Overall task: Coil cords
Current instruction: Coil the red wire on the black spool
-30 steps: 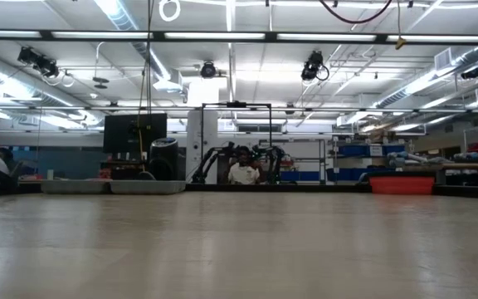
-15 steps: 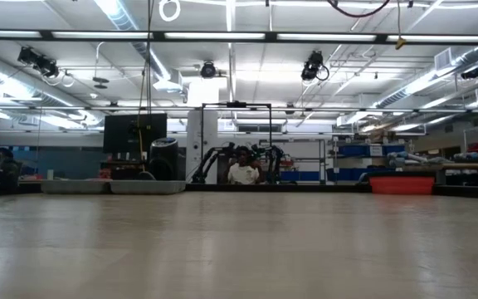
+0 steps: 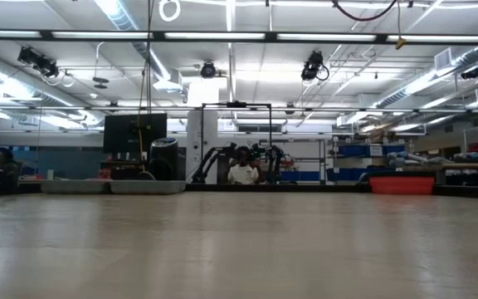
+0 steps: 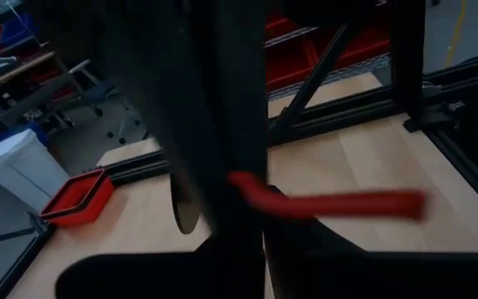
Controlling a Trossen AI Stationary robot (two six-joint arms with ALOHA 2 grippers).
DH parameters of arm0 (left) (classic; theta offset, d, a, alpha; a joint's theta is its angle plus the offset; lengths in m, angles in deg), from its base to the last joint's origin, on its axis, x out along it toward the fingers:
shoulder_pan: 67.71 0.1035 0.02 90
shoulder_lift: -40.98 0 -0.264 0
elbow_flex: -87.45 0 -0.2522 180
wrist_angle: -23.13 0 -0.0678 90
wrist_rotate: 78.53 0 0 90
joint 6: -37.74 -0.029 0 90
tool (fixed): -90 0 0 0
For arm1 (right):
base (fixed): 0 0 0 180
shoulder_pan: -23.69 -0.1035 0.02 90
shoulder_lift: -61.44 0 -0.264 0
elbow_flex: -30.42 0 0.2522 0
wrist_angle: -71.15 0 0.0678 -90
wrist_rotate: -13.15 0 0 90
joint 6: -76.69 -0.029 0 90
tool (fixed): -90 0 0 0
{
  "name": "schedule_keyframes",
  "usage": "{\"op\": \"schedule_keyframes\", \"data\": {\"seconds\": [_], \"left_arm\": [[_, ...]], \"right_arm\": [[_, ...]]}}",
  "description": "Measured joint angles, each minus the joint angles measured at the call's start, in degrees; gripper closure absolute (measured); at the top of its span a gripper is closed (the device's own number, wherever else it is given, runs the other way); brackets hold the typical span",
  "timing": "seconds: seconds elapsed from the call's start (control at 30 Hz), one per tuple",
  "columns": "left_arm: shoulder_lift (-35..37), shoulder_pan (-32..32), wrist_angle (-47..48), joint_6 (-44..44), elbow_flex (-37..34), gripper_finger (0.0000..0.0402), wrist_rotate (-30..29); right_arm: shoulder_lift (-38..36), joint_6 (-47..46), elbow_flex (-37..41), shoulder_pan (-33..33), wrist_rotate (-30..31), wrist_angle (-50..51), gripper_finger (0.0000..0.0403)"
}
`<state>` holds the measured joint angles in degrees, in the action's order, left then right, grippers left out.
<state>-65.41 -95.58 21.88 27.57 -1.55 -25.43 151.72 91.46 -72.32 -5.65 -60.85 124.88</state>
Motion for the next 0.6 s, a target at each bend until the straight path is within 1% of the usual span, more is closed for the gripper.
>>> {"op": "schedule_keyframes", "data": {"seconds": [0.23, 0.3, 0.33, 0.6], "left_arm": [[0.00, 0.01, 0.20, 0.15, 0.02, 0.0402, -0.69], [0.00, -0.01, 0.22, 0.13, 0.02, 0.0402, -0.68], [0.00, -0.01, 0.22, 0.18, 0.02, 0.0402, -0.70], [0.00, -0.23, 0.54, 0.30, 0.02, 0.0402, -0.70]], "right_arm": [[-0.31, 0.03, 0.05, -2.95, 1.58, -1.78, 0.0401], [-0.62, 0.62, -0.12, -3.86, 3.55, -2.14, 0.0401], [-0.78, 0.77, -0.26, -4.41, 4.96, -1.49, 0.0401], [-1.95, -1.82, -4.66, -7.97, 10.54, 5.31, 0.0402]]}}
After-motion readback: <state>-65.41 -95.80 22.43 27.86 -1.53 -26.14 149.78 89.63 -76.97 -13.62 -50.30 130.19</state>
